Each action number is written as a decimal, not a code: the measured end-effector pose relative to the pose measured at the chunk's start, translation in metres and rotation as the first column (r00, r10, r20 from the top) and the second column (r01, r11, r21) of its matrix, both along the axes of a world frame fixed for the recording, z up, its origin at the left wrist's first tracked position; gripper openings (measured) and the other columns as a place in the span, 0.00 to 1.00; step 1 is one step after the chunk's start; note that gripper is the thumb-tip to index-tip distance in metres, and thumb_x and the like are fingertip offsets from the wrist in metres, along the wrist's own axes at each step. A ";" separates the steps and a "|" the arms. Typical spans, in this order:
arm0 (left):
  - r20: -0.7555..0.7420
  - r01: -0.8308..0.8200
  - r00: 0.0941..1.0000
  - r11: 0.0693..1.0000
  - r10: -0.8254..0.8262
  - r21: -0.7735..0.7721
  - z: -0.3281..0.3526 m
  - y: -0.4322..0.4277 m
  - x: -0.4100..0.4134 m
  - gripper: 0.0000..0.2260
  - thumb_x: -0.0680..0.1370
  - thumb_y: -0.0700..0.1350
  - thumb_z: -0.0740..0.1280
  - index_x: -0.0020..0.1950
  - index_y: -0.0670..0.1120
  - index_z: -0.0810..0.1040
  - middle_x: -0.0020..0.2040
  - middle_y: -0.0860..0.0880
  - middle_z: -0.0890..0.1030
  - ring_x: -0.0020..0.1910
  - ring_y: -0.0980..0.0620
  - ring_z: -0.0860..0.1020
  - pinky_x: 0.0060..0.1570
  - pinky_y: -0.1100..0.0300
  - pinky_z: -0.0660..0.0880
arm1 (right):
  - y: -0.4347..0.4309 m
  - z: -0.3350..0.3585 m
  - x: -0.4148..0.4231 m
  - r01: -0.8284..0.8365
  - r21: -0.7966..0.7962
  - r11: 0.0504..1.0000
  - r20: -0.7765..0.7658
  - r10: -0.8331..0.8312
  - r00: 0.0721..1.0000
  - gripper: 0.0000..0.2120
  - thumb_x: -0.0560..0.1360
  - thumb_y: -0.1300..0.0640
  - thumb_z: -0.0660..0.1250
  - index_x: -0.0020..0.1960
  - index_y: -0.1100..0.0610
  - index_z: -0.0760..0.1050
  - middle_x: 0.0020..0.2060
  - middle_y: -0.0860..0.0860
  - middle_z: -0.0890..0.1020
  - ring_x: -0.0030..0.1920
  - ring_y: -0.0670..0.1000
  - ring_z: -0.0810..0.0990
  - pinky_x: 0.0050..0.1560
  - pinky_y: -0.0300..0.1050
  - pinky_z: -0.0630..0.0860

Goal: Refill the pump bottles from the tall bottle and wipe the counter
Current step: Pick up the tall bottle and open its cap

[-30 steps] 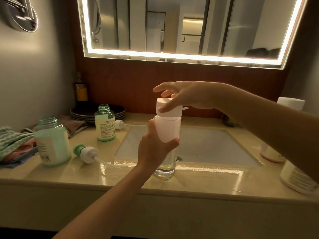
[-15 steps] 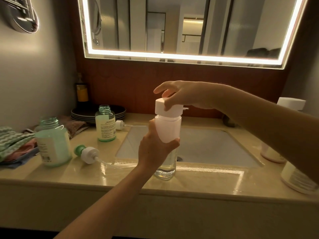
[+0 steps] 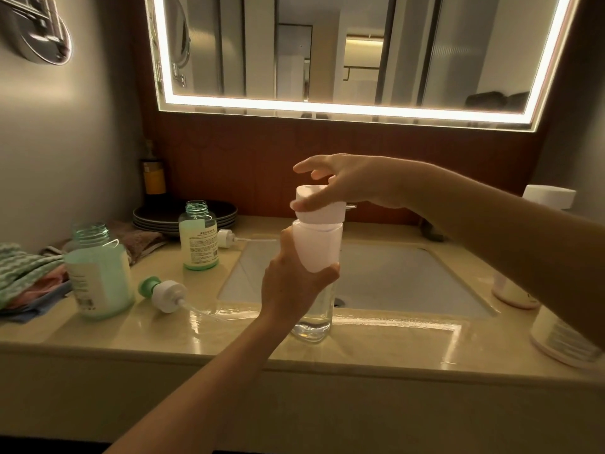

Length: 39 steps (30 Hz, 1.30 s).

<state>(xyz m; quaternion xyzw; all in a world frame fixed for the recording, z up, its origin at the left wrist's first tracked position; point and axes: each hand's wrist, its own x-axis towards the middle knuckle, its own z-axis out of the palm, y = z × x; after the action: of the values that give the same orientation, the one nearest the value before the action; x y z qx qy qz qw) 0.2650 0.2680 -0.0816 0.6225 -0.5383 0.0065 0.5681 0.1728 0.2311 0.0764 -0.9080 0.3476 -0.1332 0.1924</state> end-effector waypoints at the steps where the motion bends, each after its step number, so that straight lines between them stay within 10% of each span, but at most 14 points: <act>1: 0.000 0.000 1.000 1.000 0.000 -0.002 0.000 0.000 0.000 0.36 0.66 0.53 0.74 0.68 0.46 0.60 0.60 0.47 0.73 0.48 0.54 0.72 0.48 0.58 0.76 | 0.000 -0.001 0.002 0.032 -0.071 0.997 -0.023 -0.034 0.999 0.34 0.71 0.40 0.65 0.72 0.47 0.58 0.72 0.49 0.62 0.68 0.53 0.64 0.61 0.47 0.67; 6: 0.003 0.005 1.000 1.000 -0.005 0.000 0.000 0.001 0.000 0.36 0.67 0.53 0.74 0.68 0.45 0.60 0.60 0.47 0.73 0.49 0.54 0.72 0.49 0.57 0.77 | 0.000 -0.007 0.009 0.114 -0.308 0.945 -0.102 -0.152 0.983 0.33 0.71 0.33 0.58 0.66 0.56 0.68 0.59 0.53 0.75 0.54 0.52 0.75 0.44 0.42 0.76; 22: 0.023 -0.113 0.993 0.993 0.113 0.010 0.001 0.006 0.030 0.37 0.65 0.52 0.75 0.67 0.44 0.60 0.59 0.44 0.73 0.50 0.49 0.75 0.44 0.58 0.76 | -0.015 -0.015 -0.009 0.148 -0.042 0.988 0.346 -0.125 0.930 0.23 0.72 0.53 0.69 0.64 0.52 0.68 0.52 0.49 0.71 0.50 0.51 0.73 0.29 0.32 0.76; 39: 0.017 -0.233 0.972 0.971 0.234 -0.055 -0.006 0.026 0.069 0.39 0.65 0.56 0.74 0.68 0.45 0.59 0.62 0.44 0.71 0.53 0.47 0.74 0.45 0.57 0.76 | 0.004 -0.153 0.027 -0.038 0.036 0.999 -0.195 0.045 0.980 0.26 0.71 0.55 0.70 0.67 0.51 0.65 0.66 0.52 0.69 0.62 0.54 0.69 0.61 0.47 0.69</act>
<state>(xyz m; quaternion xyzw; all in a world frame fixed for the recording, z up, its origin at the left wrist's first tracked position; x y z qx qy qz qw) 0.3344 0.2945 -0.0871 0.6664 -0.4676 0.0948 0.5730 0.2000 0.2351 -0.0767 -0.9205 0.3479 -0.0334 0.1746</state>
